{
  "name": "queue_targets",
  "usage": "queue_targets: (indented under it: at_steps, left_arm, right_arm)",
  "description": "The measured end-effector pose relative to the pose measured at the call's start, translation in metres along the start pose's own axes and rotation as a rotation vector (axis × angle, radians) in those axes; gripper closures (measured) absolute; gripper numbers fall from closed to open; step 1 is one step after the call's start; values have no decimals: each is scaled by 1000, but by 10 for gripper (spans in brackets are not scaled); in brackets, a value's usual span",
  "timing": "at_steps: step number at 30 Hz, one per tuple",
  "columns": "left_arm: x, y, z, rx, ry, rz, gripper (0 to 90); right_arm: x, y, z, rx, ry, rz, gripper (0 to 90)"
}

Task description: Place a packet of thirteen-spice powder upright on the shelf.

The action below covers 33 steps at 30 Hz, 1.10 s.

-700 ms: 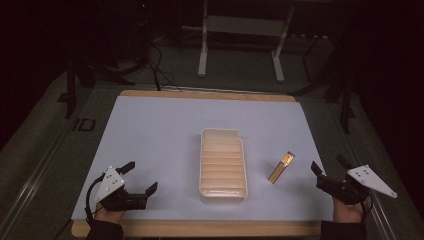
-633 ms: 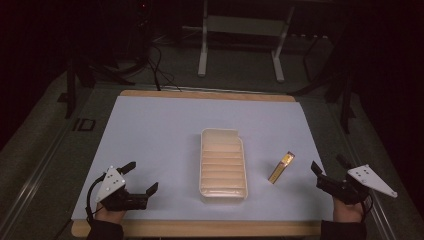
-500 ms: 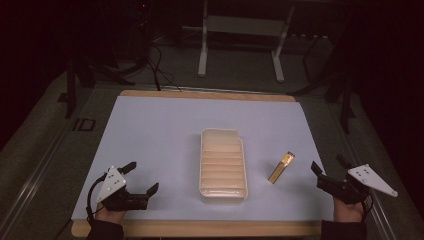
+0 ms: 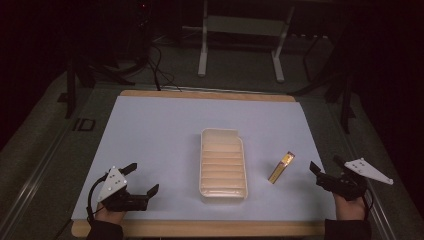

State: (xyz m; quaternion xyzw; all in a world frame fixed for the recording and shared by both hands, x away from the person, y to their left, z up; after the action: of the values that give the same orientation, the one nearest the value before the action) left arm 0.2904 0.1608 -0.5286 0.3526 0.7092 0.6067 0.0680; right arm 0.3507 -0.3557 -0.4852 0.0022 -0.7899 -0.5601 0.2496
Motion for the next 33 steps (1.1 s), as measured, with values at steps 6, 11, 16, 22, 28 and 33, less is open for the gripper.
queue_targets:
  at_steps: [6, 11, 16, 22, 28, 33]
  left_arm:
    - [-1, -2, 0, -2, -4, 12, 10]
    - [-2, -3, -2, -9, -9, 24, 10]
    - [-3, -4, -1, -10, -7, 28, 10]
    - [-3, -5, -1, -12, -4, 33, 10]
    - [-3, -5, -1, -11, -3, 34, 10]
    - [-3, -5, -1, -13, -5, 35, 10]
  right_arm:
    - [-5, -11, -2, 21, 42, 95, 130]
    - [-7, -25, 6, 71, 132, 206, 136]
    - [-10, -41, 15, 101, 234, 309, 138]
    - [-7, -53, 25, 136, 363, 428, 138]
    - [-5, -61, 29, 168, 428, 510, 138]
    - [-3, -67, 31, 188, 493, 604, 130]
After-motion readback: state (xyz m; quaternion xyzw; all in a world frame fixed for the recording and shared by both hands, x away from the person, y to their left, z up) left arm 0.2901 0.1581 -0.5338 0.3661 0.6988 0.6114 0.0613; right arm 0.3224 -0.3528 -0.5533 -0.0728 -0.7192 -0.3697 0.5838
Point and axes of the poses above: each handheld gripper's, and its own axes: x roughly backward along the jaws, y roughly out of its top, z roughly to its left, the point moved 10 cm from there along -x, roughly forward along the jaws, and after that the axes turned 15 degrees about x, right-handed, at the moved point
